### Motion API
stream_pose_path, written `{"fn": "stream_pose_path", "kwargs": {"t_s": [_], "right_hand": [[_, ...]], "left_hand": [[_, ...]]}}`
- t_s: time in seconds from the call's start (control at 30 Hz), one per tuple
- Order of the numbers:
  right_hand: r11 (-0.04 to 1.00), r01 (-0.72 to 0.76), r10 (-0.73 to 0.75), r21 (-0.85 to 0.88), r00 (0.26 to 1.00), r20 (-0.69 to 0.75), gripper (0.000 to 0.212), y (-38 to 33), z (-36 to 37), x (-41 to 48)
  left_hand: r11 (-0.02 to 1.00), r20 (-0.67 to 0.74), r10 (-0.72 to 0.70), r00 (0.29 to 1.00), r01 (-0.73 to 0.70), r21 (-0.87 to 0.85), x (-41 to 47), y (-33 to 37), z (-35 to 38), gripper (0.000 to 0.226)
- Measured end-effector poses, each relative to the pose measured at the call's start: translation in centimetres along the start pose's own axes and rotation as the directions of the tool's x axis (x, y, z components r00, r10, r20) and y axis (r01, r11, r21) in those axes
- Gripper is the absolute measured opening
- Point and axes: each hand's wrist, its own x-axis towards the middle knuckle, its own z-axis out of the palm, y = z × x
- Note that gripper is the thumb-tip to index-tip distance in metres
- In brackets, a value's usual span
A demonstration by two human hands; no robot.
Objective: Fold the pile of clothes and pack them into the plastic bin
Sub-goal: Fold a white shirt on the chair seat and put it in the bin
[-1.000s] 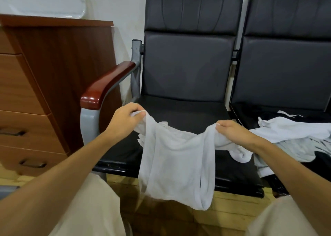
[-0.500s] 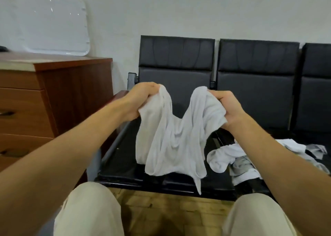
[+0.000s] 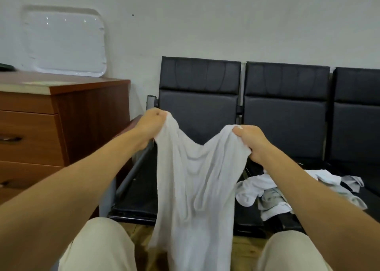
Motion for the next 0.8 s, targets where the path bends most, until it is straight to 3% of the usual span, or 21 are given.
{"fn": "stream_pose_path", "kwargs": {"t_s": [0.07,0.1,0.17,0.23,0.37,0.43,0.57,0.67,0.73,0.8], "right_hand": [[0.908,0.105,-0.130,-0.405,0.991,-0.033,0.020,1.7,-0.9,0.7],[0.784,0.117,-0.156,-0.610,0.988,-0.011,0.022,2.5,-1.4,0.9],[0.572,0.091,-0.130,-0.815,0.991,0.019,0.022,4.0,-2.1,0.6],[0.518,0.089,-0.112,-0.851,0.993,0.036,0.024,4.6,-2.1,0.2],[0.501,0.097,-0.002,-0.860,0.994,0.111,0.030,4.4,-1.5,0.6],[0.521,0.075,0.052,-0.850,0.992,0.119,0.028,4.2,-1.5,1.0],[0.729,0.015,0.094,-0.685,0.988,0.122,0.039,3.8,-2.1,1.5],[0.634,0.067,0.132,-0.770,0.972,0.193,0.043,4.8,-2.5,1.3],[0.638,0.126,0.084,-0.760,0.969,0.232,0.039,5.9,-2.5,1.4],[0.564,0.175,0.051,-0.807,0.968,0.246,0.028,6.7,-2.6,1.6]], "left_hand": [[0.979,-0.146,0.138,0.980,-0.112,0.173,0.2,-2.5,-1.4,0.017],[0.952,-0.132,0.155,0.979,-0.112,0.284,0.4,-4.0,-2.2,0.017],[0.852,0.068,0.076,0.995,-0.100,0.513,0.7,-6.7,-3.3,0.022],[0.757,0.251,-0.034,0.967,-0.139,0.638,0.6,-8.5,-3.6,0.026],[0.683,0.391,-0.093,0.916,-0.227,0.694,-0.4,-8.5,-2.8,0.027],[0.702,0.366,-0.076,0.927,-0.211,0.680,-0.4,-8.2,-2.3,0.027],[0.693,0.293,-0.158,0.943,-0.106,0.713,0.5,-9.3,-1.8,0.028],[0.727,0.355,-0.345,0.869,0.008,0.687,1.1,-10.0,-2.0,0.036],[0.822,0.411,-0.439,0.799,0.171,0.544,1.4,-10.1,-2.2,0.067],[0.846,0.447,-0.413,0.793,0.153,0.511,1.5,-10.4,-1.9,0.071]]}}
